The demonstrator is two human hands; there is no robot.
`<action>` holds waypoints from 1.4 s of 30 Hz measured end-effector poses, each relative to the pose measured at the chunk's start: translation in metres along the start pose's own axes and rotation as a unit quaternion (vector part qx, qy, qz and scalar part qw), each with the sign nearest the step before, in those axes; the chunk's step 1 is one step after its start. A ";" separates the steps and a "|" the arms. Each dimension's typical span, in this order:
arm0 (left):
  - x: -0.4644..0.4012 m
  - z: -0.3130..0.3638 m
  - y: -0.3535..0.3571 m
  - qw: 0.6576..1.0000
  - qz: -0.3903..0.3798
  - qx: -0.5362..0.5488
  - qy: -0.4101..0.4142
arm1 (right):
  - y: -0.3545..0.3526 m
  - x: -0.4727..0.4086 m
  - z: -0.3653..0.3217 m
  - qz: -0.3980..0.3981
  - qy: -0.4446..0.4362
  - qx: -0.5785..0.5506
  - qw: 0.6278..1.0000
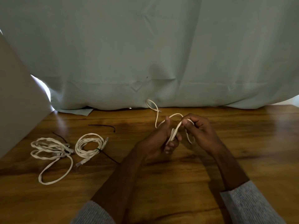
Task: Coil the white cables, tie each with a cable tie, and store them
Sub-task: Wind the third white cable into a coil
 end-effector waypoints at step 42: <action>0.004 0.041 -0.045 0.870 0.328 0.118 0.349 | 0.057 0.017 -0.023 -0.255 0.055 0.132 0.956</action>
Point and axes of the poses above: each hand's wrist, its own x-axis away from the middle knuckle, its own y-axis out of the palm, z = x × y, the point moved 2 cm from there along -x, towards the middle knuckle, and after that the axes turned 8 degrees about y, right-handed, at the moved point
